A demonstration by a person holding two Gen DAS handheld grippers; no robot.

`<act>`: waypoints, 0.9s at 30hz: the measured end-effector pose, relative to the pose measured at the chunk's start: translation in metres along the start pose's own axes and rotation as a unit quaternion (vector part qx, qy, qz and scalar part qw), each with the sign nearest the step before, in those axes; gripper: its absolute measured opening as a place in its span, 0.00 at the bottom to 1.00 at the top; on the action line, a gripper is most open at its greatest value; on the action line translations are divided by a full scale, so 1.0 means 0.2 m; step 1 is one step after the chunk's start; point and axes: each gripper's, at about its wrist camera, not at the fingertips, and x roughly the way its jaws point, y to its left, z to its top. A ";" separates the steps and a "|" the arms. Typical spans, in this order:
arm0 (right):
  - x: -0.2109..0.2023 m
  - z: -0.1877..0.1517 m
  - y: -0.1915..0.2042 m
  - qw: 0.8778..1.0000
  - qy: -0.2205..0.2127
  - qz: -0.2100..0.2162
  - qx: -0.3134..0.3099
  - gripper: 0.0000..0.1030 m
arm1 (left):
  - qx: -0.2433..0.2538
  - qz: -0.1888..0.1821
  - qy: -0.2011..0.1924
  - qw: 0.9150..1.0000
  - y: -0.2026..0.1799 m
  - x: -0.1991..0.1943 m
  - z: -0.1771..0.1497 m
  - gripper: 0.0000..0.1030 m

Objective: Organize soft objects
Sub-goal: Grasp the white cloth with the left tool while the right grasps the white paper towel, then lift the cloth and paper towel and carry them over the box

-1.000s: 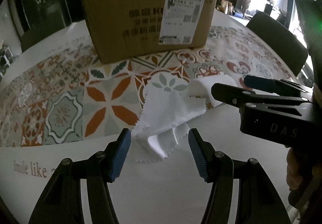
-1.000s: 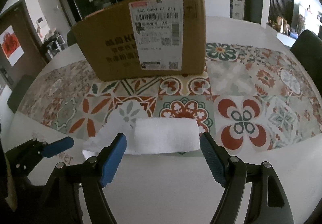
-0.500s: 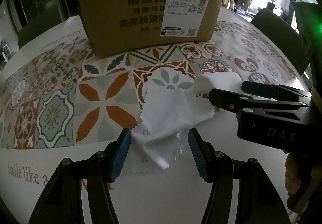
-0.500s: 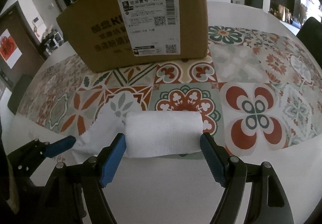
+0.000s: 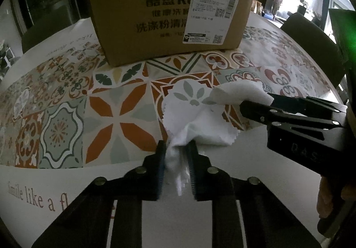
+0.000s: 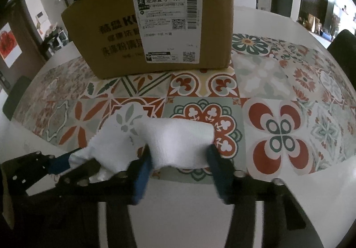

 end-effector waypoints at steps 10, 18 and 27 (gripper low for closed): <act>-0.02 -0.01 0.00 1.000 -0.009 0.010 -0.003 0.10 | -0.007 0.008 -0.014 1.000 0.01 -0.04 0.01 0.12; -0.08 0.00 0.03 0.999 -0.031 0.009 -0.004 0.09 | -0.017 0.021 -0.048 0.998 0.03 -0.14 0.04 0.10; -0.17 0.02 0.03 0.998 -0.066 0.008 -0.001 0.05 | -0.024 0.025 -0.073 0.997 0.03 -0.23 0.07 0.10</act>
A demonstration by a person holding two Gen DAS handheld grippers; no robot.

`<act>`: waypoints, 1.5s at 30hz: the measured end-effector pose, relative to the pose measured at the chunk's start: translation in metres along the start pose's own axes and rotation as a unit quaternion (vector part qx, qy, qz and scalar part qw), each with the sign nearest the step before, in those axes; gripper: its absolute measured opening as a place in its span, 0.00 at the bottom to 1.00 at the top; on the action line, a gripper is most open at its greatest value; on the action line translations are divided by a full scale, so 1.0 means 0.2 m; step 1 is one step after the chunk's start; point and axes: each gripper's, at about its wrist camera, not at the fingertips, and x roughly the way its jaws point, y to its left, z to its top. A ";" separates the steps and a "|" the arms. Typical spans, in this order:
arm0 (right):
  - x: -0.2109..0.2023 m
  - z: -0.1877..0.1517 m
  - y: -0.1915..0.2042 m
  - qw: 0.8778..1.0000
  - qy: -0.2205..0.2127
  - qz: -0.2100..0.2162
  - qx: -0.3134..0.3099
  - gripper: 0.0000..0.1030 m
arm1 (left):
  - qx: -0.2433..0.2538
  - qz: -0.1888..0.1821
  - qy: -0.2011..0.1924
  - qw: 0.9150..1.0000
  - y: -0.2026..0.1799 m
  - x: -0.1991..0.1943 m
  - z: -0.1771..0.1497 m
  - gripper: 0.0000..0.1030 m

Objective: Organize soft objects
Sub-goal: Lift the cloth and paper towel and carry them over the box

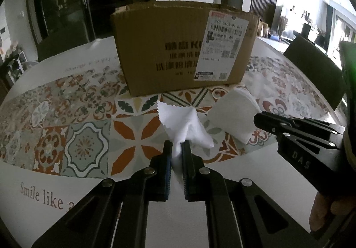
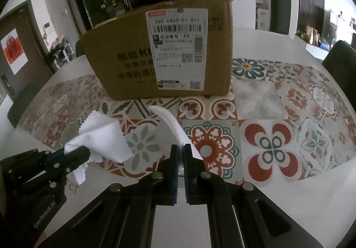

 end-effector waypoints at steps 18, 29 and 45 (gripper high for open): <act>-0.16 0.07 0.05 0.999 -0.052 0.005 0.000 0.05 | -0.016 -0.005 -0.048 0.999 0.00 -0.17 0.10 0.10; -0.32 0.17 0.08 0.995 -0.101 0.003 0.001 0.05 | -0.012 0.002 -0.086 0.996 -0.01 -0.30 0.21 0.10; -0.52 0.33 0.13 0.985 -0.173 0.004 -0.003 0.05 | -0.011 0.009 -0.143 0.990 0.03 -0.47 0.38 0.10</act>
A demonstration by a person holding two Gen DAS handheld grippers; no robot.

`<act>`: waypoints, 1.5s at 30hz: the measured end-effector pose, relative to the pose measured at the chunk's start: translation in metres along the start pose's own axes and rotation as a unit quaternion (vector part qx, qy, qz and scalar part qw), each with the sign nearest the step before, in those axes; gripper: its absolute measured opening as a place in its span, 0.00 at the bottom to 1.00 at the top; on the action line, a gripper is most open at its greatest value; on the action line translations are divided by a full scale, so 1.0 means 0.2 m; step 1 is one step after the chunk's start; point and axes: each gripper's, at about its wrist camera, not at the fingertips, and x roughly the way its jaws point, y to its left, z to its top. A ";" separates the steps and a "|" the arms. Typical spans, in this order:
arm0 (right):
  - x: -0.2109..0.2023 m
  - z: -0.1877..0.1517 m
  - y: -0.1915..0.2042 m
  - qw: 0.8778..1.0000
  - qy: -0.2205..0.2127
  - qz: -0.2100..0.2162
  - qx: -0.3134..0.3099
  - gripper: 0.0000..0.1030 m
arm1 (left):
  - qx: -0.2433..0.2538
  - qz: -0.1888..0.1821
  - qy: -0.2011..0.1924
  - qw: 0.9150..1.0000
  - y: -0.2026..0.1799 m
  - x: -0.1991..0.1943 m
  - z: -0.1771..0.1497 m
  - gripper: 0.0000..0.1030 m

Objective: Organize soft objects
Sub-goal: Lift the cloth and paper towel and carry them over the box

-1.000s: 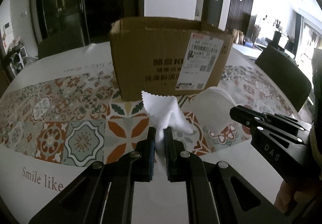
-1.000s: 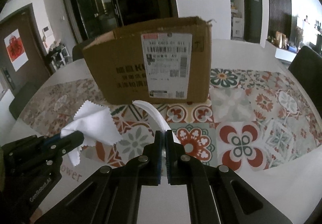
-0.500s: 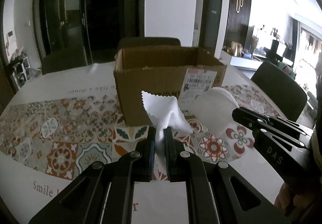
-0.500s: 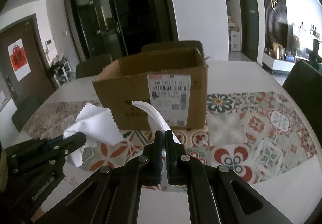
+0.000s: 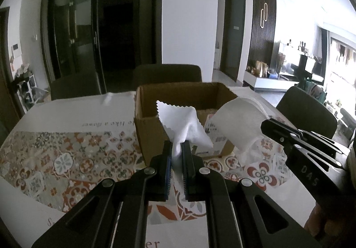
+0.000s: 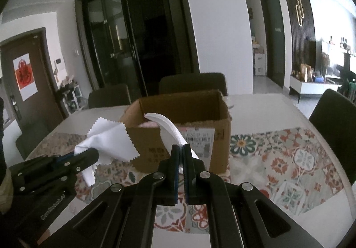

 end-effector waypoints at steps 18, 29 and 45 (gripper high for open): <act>-0.02 0.22 0.04 0.999 -0.052 0.005 -0.005 0.05 | -0.003 -0.002 -0.036 0.999 0.03 -0.01 0.21 0.10; 0.04 0.34 0.03 0.998 -0.066 0.003 -0.009 0.05 | 0.003 0.000 -0.047 0.999 0.02 0.07 0.31 0.10; 0.27 0.45 -0.03 0.998 -0.063 0.008 -0.012 0.05 | 0.001 -0.002 -0.042 0.999 0.03 0.32 0.46 0.10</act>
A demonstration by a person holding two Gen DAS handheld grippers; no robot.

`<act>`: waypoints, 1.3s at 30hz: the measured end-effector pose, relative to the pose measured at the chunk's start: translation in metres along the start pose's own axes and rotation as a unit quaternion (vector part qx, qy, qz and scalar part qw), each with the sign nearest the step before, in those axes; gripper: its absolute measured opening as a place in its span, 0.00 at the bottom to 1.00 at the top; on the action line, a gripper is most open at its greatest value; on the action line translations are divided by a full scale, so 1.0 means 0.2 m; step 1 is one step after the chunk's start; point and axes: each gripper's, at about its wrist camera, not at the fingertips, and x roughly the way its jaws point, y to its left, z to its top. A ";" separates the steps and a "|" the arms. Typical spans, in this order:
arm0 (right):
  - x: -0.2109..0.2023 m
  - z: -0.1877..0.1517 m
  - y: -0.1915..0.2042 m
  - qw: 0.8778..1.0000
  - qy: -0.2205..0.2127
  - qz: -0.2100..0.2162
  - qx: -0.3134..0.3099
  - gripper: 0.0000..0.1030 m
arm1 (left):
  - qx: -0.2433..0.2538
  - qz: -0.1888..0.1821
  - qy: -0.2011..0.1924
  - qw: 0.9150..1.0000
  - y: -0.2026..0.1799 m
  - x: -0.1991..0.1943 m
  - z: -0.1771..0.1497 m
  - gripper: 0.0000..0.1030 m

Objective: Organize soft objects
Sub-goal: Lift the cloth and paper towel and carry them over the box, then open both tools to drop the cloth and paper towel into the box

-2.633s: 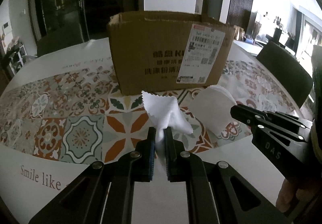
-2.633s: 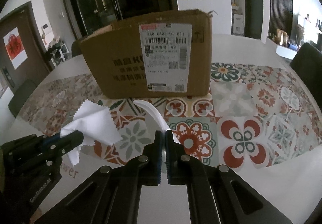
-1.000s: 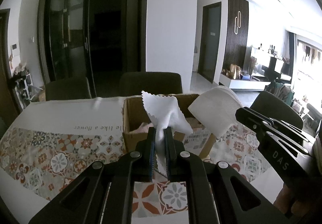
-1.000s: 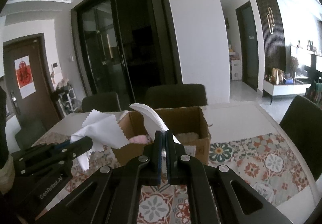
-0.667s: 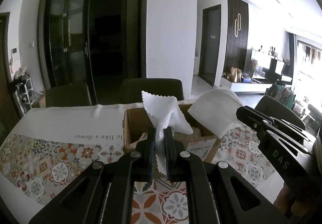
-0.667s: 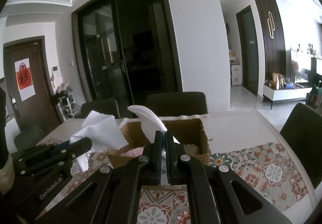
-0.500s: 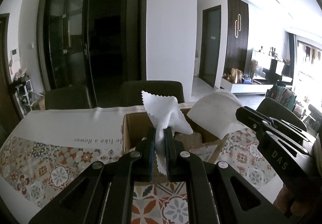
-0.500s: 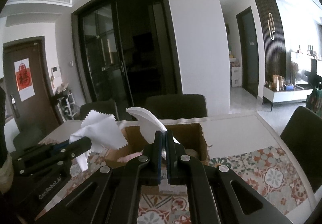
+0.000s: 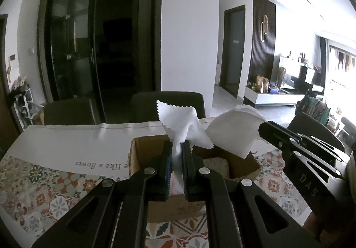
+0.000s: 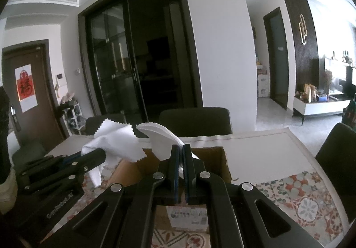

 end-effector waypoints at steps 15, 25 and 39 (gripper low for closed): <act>0.28 -0.07 -0.07 0.998 0.063 -0.005 0.003 0.05 | 0.005 -0.006 0.070 0.998 0.00 0.30 -0.05 0.11; 0.42 -0.19 -0.12 0.993 0.116 -0.014 0.008 0.05 | 0.012 -0.010 0.104 0.994 -0.02 0.42 -0.12 0.23; 0.29 -0.17 -0.12 0.993 0.114 -0.036 0.013 0.31 | -0.002 0.038 0.063 0.997 0.02 0.19 -0.14 0.45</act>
